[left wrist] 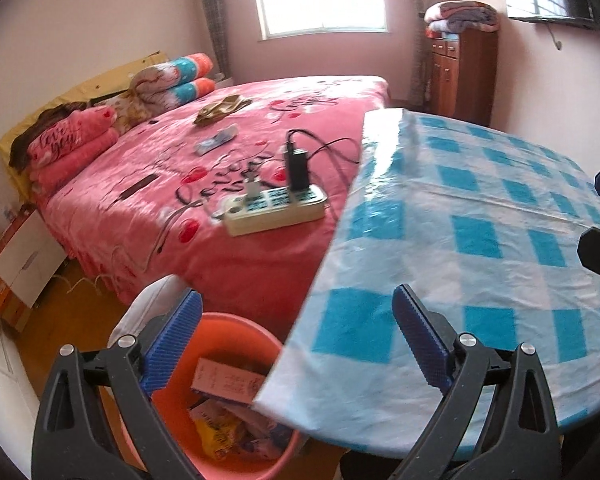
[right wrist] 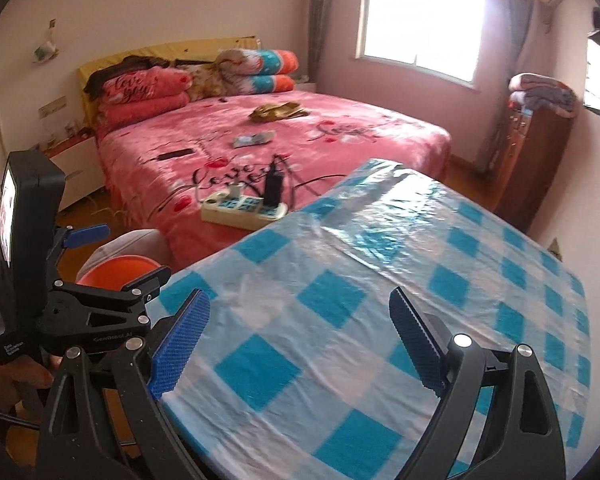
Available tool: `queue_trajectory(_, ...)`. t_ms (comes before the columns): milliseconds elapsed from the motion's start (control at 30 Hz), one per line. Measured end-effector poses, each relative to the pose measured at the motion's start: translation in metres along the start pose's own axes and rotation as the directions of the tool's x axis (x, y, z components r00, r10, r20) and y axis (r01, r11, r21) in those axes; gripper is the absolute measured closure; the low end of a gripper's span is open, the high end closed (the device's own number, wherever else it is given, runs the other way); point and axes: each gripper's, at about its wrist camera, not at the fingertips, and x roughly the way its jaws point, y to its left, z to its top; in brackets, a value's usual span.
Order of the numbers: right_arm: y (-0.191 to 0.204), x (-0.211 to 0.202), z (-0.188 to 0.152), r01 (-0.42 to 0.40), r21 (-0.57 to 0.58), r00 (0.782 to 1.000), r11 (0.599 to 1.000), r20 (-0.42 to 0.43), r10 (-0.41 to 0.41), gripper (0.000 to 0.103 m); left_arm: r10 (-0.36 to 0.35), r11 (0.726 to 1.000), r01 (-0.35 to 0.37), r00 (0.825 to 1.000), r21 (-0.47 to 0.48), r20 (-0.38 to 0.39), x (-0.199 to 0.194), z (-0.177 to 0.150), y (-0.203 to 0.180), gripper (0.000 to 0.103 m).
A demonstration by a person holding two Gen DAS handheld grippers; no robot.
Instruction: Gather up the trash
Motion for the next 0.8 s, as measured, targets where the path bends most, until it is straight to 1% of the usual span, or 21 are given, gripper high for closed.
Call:
queue_trajectory(400, -0.050, -0.034, -0.024, 0.108, 0.098, 0.993, 0.989, 0.043, -0.112, 0.013, -0.086, 0.993, 0.083, 0.996, 0.083, 0.037, -0.014, 0.016, -0.059, 0.006)
queue_trajectory(800, -0.082, -0.072, -0.045, 0.202, 0.186, 0.971, 0.961, 0.086, -0.221, 0.013, -0.175, 0.976, 0.162, 0.981, 0.142, 0.079, -0.034, 0.026, -0.106, 0.006)
